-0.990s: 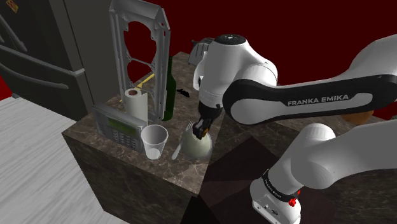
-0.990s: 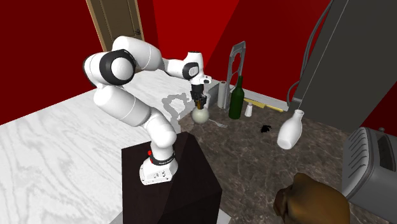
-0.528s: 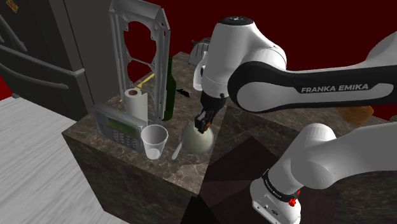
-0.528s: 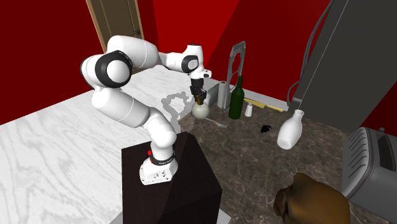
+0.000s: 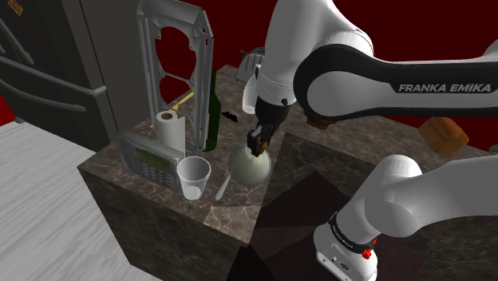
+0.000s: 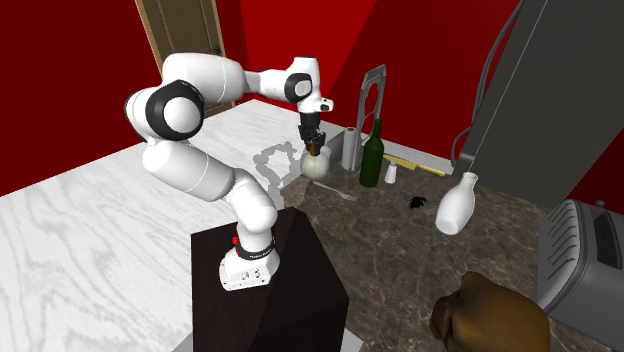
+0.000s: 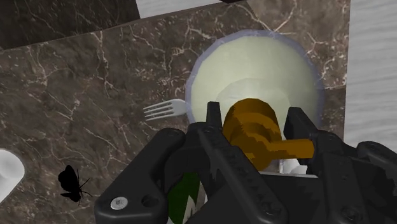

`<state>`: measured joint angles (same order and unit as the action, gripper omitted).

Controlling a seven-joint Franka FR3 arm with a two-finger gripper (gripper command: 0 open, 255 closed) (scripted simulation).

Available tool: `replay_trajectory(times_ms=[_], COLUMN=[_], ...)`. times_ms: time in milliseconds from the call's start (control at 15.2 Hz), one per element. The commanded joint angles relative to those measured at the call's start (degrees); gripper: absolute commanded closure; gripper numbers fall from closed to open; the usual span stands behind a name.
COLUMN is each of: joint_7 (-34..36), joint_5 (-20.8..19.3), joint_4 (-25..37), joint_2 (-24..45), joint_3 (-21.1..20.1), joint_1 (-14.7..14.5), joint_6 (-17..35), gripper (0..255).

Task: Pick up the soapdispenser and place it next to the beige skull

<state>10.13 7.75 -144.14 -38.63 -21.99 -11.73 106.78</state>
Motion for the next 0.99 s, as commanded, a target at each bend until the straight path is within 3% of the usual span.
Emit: replay_trajectory(times_ms=[0,924], joint_7=[-0.3,-0.8], joint_5=[-0.2,-1.6], joint_4=[1.3,12.1], joint_2=[-0.4,-0.1], joint_3=[0.5,2.2], joint_1=[0.1,0.9], joint_6=[-1.7,-12.3], gripper=[255,255])
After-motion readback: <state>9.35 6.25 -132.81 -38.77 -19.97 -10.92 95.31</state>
